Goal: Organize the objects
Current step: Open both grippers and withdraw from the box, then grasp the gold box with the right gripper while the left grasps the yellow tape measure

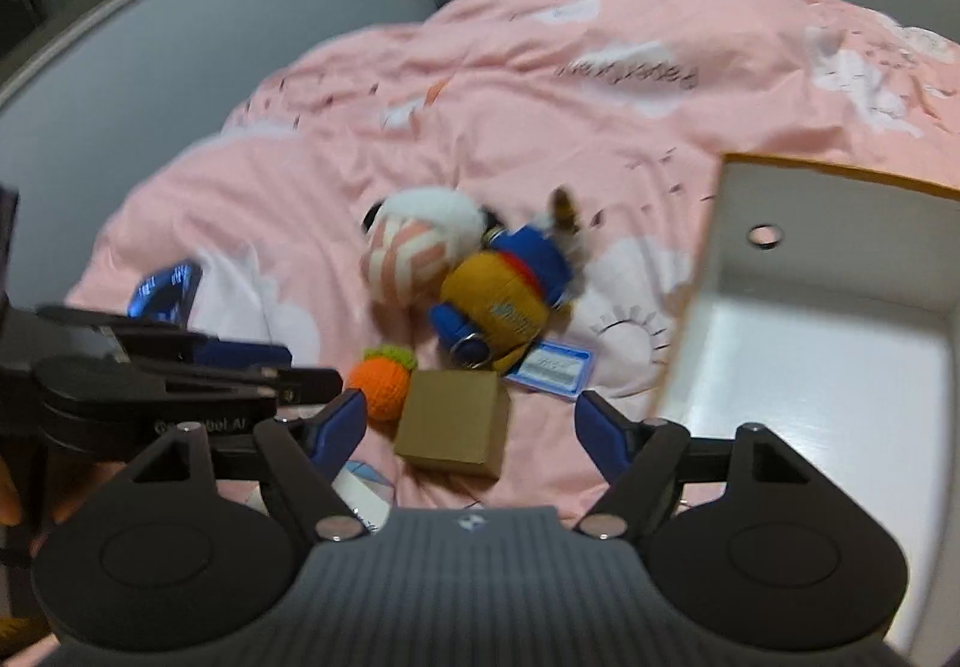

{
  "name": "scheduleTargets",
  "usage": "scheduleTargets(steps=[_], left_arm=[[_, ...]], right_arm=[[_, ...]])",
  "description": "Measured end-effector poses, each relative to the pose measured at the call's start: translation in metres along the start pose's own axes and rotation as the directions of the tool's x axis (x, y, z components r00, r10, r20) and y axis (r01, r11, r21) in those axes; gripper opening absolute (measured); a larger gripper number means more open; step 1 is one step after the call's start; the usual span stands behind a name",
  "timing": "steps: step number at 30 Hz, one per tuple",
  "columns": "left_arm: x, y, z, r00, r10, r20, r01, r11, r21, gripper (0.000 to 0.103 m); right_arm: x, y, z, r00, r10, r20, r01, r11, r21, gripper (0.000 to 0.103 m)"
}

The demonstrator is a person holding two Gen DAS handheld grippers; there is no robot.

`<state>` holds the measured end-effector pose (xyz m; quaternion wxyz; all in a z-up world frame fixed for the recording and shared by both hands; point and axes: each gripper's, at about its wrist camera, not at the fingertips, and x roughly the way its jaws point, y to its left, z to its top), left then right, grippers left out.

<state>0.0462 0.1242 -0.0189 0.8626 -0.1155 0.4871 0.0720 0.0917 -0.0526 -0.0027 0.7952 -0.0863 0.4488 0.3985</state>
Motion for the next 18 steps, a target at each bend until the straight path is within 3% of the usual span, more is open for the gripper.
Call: scheduleTargets(steps=[6,9,18], left_arm=[[0.012,0.017,0.0,0.999,-0.011,-0.04,0.009,0.999,-0.049,0.039],[0.016,0.016,-0.002,0.999,-0.007,-0.046,0.006,0.999,-0.035,0.039],[0.022,0.02,0.002,0.998,-0.044,-0.037,0.042,0.997,-0.062,0.039]], right_arm=[[0.043,0.015,-0.005,0.994,-0.06,-0.092,0.059,0.998,-0.014,0.077],[0.054,0.025,-0.005,0.992,-0.091,-0.092,0.084,0.994,-0.075,0.084],[0.085,0.029,-0.004,0.981,-0.117,-0.156,0.1,0.989,-0.111,0.08]])
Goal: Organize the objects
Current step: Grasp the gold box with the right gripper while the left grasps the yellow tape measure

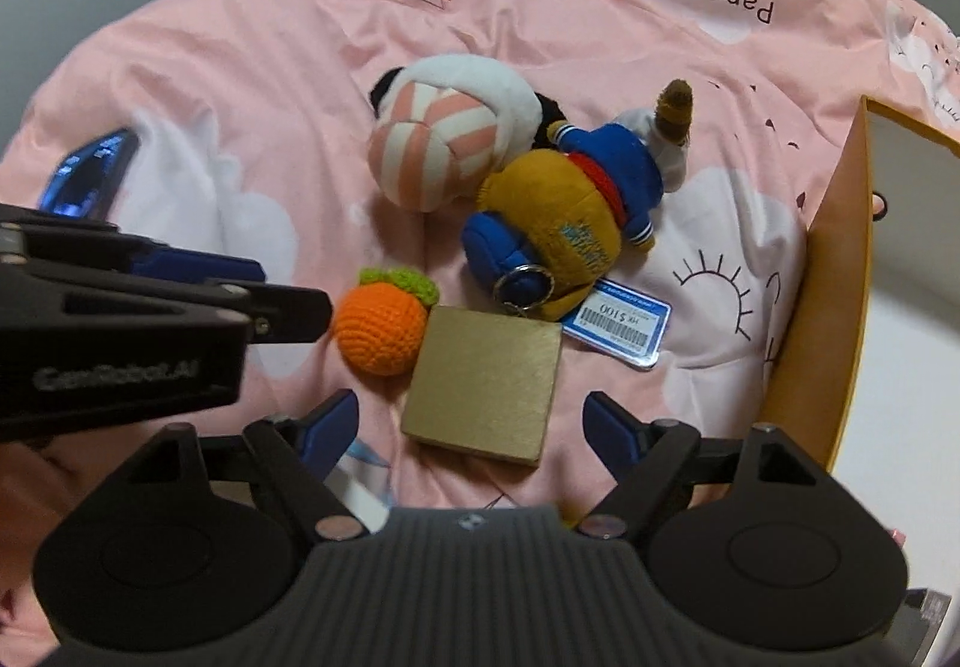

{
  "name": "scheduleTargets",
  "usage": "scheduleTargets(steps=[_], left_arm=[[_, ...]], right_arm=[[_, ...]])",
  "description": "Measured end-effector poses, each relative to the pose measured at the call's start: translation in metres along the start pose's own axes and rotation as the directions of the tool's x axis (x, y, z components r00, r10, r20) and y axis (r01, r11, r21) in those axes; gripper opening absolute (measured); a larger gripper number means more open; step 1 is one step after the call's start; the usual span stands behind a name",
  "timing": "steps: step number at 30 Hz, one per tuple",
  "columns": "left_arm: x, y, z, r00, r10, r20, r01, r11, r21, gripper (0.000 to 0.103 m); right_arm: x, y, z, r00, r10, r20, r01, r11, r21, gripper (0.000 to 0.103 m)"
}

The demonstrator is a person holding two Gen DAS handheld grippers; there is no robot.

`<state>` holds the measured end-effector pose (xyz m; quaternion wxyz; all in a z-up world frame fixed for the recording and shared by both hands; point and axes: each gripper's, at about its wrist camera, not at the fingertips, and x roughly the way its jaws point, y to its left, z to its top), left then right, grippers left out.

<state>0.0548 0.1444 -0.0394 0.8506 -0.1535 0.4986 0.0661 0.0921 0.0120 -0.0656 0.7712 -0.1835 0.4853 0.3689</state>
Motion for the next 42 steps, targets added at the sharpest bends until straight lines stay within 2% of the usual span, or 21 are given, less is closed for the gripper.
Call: scheduleTargets(steps=[8,10,12,15,20,25,30,33,36,42], left_arm=[[0.006,0.002,0.001,1.0,-0.018,-0.012,0.018,1.0,-0.011,0.039],[0.009,0.001,0.0,1.0,-0.024,-0.016,0.024,1.0,-0.008,0.04],[0.01,0.0,0.0,0.999,-0.028,-0.017,0.028,1.0,-0.004,0.041],[0.012,0.0,0.001,0.999,-0.038,-0.02,0.038,0.999,-0.008,0.045],[0.019,0.002,0.005,0.998,-0.051,-0.034,0.05,0.998,-0.043,0.049],[0.016,0.001,0.004,0.996,-0.081,-0.028,0.079,0.996,-0.043,0.048],[-0.002,0.008,0.008,0.989,-0.145,0.014,0.145,0.988,-0.053,0.048],[-0.009,-0.001,0.01,0.977,-0.211,-0.003,0.211,0.977,0.005,0.049],[-0.004,-0.024,0.005,0.964,-0.26,-0.064,0.266,0.958,0.112,0.049],[0.032,-0.069,-0.013,0.937,-0.267,-0.226,0.319,0.917,0.24,0.053]], right_arm=[[0.026,0.0,-0.002,0.998,-0.01,-0.062,0.01,1.0,0.01,0.078],[0.031,-0.001,-0.004,0.997,0.001,-0.074,0.0,1.0,0.019,0.067],[0.032,-0.004,-0.005,0.997,0.008,-0.075,-0.005,0.999,0.033,0.065],[0.022,-0.009,-0.007,0.999,0.008,-0.034,-0.006,0.999,0.054,0.064],[-0.004,-0.014,-0.007,0.998,-0.051,0.036,0.049,0.997,0.053,0.063],[-0.021,-0.022,0.002,0.996,-0.034,0.083,0.029,0.998,0.06,0.062],[-0.047,-0.028,0.004,0.992,-0.026,0.124,0.02,0.999,0.048,0.062],[-0.081,-0.042,0.003,0.982,-0.02,0.188,0.004,0.996,0.084,0.062],[-0.114,-0.057,-0.002,0.966,-0.04,0.255,0.008,0.992,0.127,0.062],[-0.164,-0.084,-0.024,0.938,-0.122,0.323,0.06,0.979,0.195,0.062]])
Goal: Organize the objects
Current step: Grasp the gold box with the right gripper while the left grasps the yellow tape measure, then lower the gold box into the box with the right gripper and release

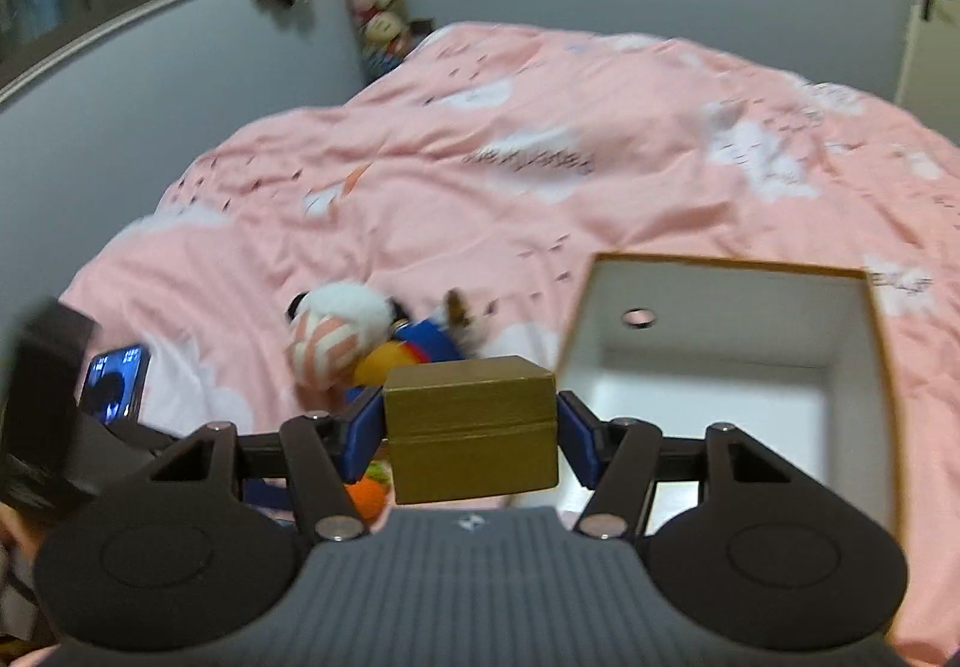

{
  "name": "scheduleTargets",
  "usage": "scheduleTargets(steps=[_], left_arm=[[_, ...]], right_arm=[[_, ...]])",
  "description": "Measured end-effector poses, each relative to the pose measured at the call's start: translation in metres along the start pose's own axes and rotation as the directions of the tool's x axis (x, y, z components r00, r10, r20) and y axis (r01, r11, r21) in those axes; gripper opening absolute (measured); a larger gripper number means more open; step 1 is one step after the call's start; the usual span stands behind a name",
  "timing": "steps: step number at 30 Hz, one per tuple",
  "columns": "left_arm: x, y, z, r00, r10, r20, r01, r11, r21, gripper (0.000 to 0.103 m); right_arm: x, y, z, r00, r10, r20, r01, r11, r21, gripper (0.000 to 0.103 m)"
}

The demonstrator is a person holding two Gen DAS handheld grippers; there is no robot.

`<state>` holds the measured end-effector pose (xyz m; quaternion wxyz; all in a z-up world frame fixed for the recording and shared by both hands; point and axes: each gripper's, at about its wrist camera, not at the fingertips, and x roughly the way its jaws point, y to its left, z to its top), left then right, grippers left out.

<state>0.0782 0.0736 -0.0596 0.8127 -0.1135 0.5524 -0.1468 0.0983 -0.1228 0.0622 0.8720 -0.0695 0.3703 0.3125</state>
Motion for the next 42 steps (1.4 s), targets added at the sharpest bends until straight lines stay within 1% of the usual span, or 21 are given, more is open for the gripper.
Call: scheduleTargets(steps=[1,3,6,8,12,15,18,21,23,24,25,28,30,33,35,36,37,38,40,41,42], left_arm=[[0.009,-0.004,0.001,0.999,0.02,-0.029,-0.02,1.0,0.015,0.053],[0.023,-0.013,0.003,0.997,0.06,-0.05,-0.056,0.996,0.067,0.053],[0.042,-0.018,0.007,0.993,0.049,-0.11,-0.039,0.995,0.089,0.053],[0.053,-0.018,0.007,0.989,0.049,-0.143,-0.034,0.994,0.101,0.053],[0.066,-0.018,0.003,0.984,0.077,-0.161,-0.061,0.993,0.1,0.053],[0.074,-0.019,0.001,0.98,0.075,-0.181,-0.057,0.993,0.104,0.053],[0.081,-0.019,-0.001,0.979,0.081,-0.189,-0.061,0.992,0.109,0.06],[0.086,-0.017,-0.002,0.98,0.067,-0.188,-0.048,0.994,0.103,0.059],[0.087,-0.017,-0.004,0.98,0.07,-0.186,-0.05,0.993,0.108,0.059],[0.087,-0.017,-0.004,0.981,0.071,-0.182,-0.052,0.993,0.11,0.058],[0.084,-0.017,-0.006,0.982,0.073,-0.175,-0.054,0.992,0.112,0.047],[0.072,-0.014,-0.009,0.987,0.071,-0.144,-0.057,0.993,0.101,0.035],[0.066,-0.013,-0.011,0.989,0.059,-0.137,-0.045,0.994,0.1,0.031],[0.058,-0.015,-0.014,0.991,0.041,-0.13,-0.024,0.992,0.127,0.031],[0.059,-0.016,-0.012,0.991,0.029,-0.134,-0.012,0.992,0.127,0.031],[0.064,-0.014,-0.011,0.989,0.034,-0.147,-0.018,0.993,0.113,0.032],[0.072,-0.013,-0.007,0.986,0.042,-0.163,-0.026,0.995,0.098,0.037],[0.078,-0.013,-0.004,0.984,0.04,-0.176,-0.024,0.996,0.088,0.04],[0.082,-0.014,-0.004,0.982,0.048,-0.181,-0.03,0.995,0.099,0.05],[0.083,-0.015,-0.004,0.982,0.058,-0.18,-0.038,0.993,0.11,0.053],[0.084,-0.016,-0.005,0.982,0.063,-0.179,-0.043,0.992,0.117,0.059]], right_arm=[[-0.005,-0.005,-0.001,1.0,-0.01,0.002,0.01,1.0,-0.001,0.062],[-0.015,-0.015,-0.003,0.999,-0.044,-0.002,0.044,0.999,-0.017,0.062],[-0.025,-0.031,-0.008,0.995,-0.094,-0.034,0.092,0.993,-0.068,0.062],[-0.029,-0.042,-0.01,0.992,-0.108,-0.069,0.1,0.989,-0.106,0.062],[-0.033,-0.064,-0.014,0.976,-0.162,-0.145,0.136,0.975,-0.173,0.062],[-0.029,-0.074,-0.019,0.961,-0.204,-0.188,0.163,0.964,-0.212,0.062],[-0.025,-0.082,-0.025,0.949,-0.204,-0.239,0.147,0.96,-0.237,0.062],[-0.02,-0.085,-0.026,0.943,-0.184,-0.278,0.112,0.96,-0.257,0.062],[-0.015,-0.084,-0.024,0.941,-0.184,-0.284,0.103,0.955,-0.278,0.062],[-0.012,-0.084,-0.022,0.941,-0.187,-0.281,0.103,0.951,-0.29,0.062],[-0.011,-0.083,-0.018,0.941,-0.193,-0.279,0.107,0.949,-0.297,0.062],[-0.001,-0.085,-0.009,0.939,-0.205,-0.275,0.116,0.945,-0.306,0.062],[0.006,-0.086,-0.006,0.938,-0.206,-0.279,0.117,0.946,-0.304,0.062],[0.013,-0.086,-0.004,0.937,-0.193,-0.291,0.102,0.949,-0.299,0.062],[0.018,-0.085,-0.005,0.936,-0.185,-0.3,0.092,0.949,-0.301,0.062],[0.02,-0.085,-0.006,0.935,-0.184,-0.304,0.088,0.949,-0.302,0.062],[0.022,-0.086,-0.006,0.933,-0.182,-0.31,0.085,0.949,-0.303,0.062],[0.025,-0.087,-0.006,0.932,-0.182,-0.314,0.083,0.949,-0.305,0.062],[0.029,-0.088,-0.006,0.927,-0.185,-0.325,0.078,0.946,-0.316,0.062],[0.032,-0.089,-0.006,0.925,-0.186,-0.332,0.075,0.944,-0.322,0.062],[0.034,-0.09,-0.005,0.922,-0.187,-0.339,0.07,0.942,-0.327,0.062]])
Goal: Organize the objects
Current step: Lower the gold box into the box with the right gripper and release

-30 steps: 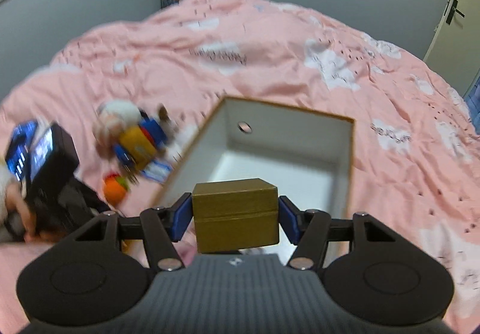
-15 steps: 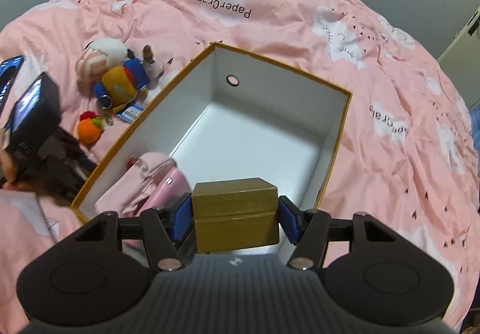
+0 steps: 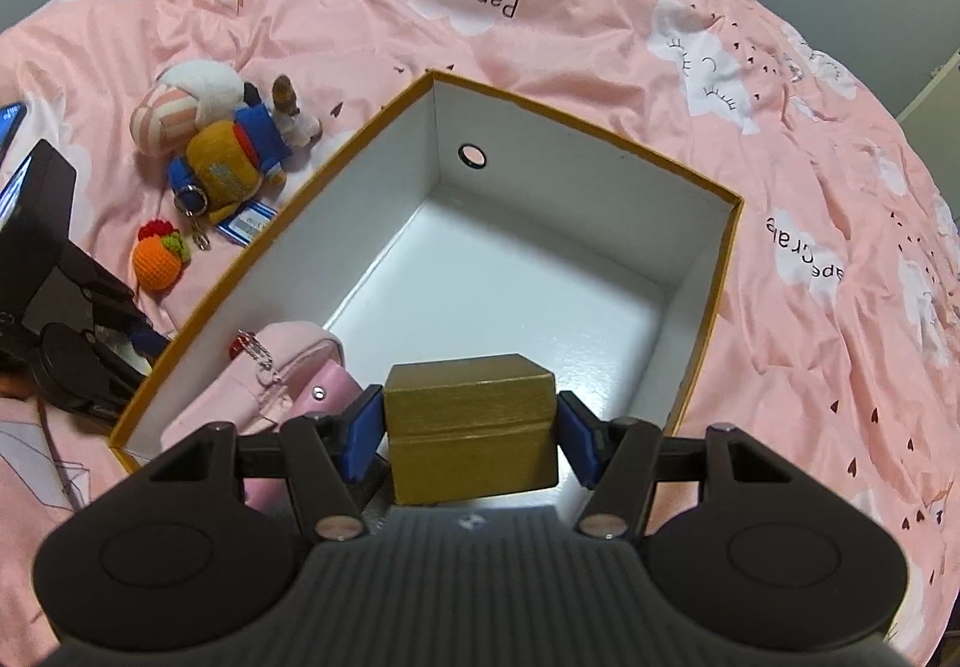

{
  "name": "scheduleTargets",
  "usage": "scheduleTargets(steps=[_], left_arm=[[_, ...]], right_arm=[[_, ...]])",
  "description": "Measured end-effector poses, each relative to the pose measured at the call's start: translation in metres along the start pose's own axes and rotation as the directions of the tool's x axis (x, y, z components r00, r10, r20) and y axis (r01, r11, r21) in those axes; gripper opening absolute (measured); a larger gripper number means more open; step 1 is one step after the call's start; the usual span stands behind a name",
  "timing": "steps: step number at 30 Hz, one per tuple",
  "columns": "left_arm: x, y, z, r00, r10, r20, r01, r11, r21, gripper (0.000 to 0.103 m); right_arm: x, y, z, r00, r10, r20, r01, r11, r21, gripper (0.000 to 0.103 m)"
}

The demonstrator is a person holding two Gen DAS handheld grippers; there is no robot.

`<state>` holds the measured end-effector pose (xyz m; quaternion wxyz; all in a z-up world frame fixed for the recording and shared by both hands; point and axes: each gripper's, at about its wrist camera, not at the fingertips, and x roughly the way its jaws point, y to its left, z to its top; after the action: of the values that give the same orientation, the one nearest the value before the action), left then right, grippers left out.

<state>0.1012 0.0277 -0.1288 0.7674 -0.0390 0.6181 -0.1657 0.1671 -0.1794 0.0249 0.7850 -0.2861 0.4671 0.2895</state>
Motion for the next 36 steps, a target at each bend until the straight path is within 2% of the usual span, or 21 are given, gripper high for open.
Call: scheduleTargets(steps=[3,5,7,10,13,19,23,24,26,31,36], left_arm=[[0.007,0.002,0.001,1.0,-0.007,-0.008,0.007,1.0,-0.001,0.067],[0.013,0.004,0.002,1.0,-0.005,-0.012,0.005,1.0,-0.003,0.066],[0.014,0.003,0.002,1.0,-0.017,-0.01,0.017,1.0,0.001,0.056],[0.005,0.004,0.0,1.0,-0.027,0.008,0.027,1.0,-0.01,0.052],[-0.007,0.007,-0.001,0.999,-0.043,0.032,0.044,0.999,-0.023,0.038],[-0.03,0.018,-0.002,0.992,-0.065,0.106,0.074,0.994,-0.08,0.026],[-0.047,0.031,0.006,0.982,-0.074,0.173,0.096,0.988,-0.119,0.025],[-0.046,0.023,0.012,0.98,-0.075,0.183,0.101,0.986,-0.133,0.025],[-0.055,0.024,0.015,0.976,-0.077,0.202,0.109,0.982,-0.154,0.025],[-0.071,0.029,0.016,0.967,-0.071,0.246,0.116,0.977,-0.176,0.025],[-0.076,0.033,0.021,0.952,-0.054,0.301,0.121,0.97,-0.21,0.024]], right_arm=[[0.006,-0.006,0.005,1.0,0.02,-0.019,-0.02,1.0,0.002,0.062],[0.011,-0.01,0.01,0.998,0.051,-0.027,-0.05,0.999,0.021,0.062],[0.018,-0.012,0.016,0.997,0.07,-0.036,-0.069,0.997,0.04,0.062],[0.035,-0.012,0.023,0.995,0.064,-0.076,-0.061,0.997,0.041,0.062],[0.055,-0.013,0.026,0.988,0.074,-0.134,-0.067,0.996,0.056,0.062],[0.086,-0.012,0.034,0.981,0.075,-0.18,-0.064,0.995,0.071,0.062],[0.097,-0.009,0.037,0.983,0.081,-0.167,-0.072,0.996,0.06,0.061],[0.098,-0.008,0.038,0.984,0.082,-0.157,-0.075,0.996,0.055,0.061],[0.098,-0.007,0.039,0.988,0.083,-0.132,-0.078,0.996,0.042,0.063],[0.095,-0.005,0.037,0.994,0.078,-0.076,-0.078,0.997,0.006,0.077],[0.094,-0.005,0.03,0.994,0.099,-0.053,-0.097,0.995,0.038,0.079]])
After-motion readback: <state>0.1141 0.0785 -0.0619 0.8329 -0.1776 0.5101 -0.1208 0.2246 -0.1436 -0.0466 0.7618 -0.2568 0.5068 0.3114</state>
